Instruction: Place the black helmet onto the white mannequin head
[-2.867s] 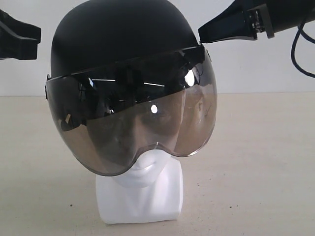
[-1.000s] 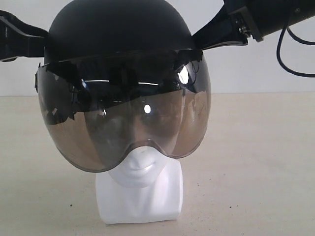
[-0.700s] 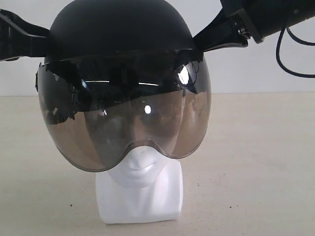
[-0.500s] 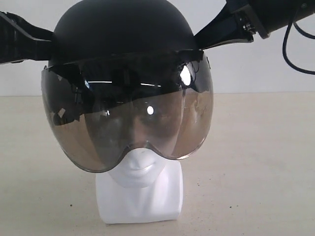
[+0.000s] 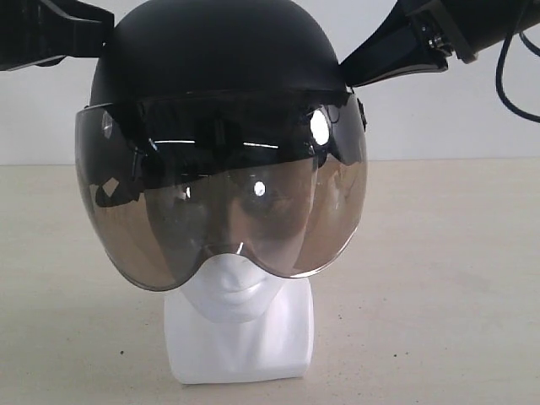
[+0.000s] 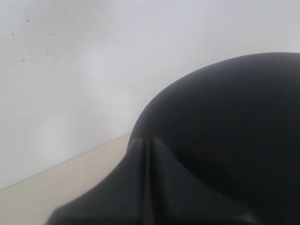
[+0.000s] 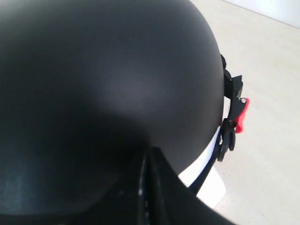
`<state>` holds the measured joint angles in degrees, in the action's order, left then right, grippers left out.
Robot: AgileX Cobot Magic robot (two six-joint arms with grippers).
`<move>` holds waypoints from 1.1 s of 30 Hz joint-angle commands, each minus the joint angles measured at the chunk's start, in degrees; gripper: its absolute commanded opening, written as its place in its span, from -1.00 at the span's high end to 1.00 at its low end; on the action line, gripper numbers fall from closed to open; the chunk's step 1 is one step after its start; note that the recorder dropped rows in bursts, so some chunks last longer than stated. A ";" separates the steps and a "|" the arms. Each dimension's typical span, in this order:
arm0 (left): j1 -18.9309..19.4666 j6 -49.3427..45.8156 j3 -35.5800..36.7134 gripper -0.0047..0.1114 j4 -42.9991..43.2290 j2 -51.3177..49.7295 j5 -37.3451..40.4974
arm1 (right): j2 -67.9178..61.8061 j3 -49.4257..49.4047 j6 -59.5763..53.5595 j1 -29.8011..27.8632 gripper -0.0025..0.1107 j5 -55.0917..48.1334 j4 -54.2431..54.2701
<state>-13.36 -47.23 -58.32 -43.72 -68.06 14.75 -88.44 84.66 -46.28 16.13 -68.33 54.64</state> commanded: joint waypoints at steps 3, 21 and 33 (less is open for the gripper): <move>-0.46 -1.43 -0.17 0.84 -1.06 -0.67 3.25 | 1.09 -0.03 0.92 0.55 0.96 -1.63 -0.11; -0.32 -3.82 -3.03 0.84 0.46 2.28 2.22 | 3.79 -0.03 1.42 0.41 0.96 -1.63 -4.47; 4.20 23.39 -2.17 0.84 31.28 20.22 15.80 | 15.74 -3.50 -0.12 0.41 0.96 -1.63 -9.83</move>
<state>-9.78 -37.46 -61.00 -24.91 -51.52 24.58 -76.43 83.63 -45.96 16.57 -69.61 45.71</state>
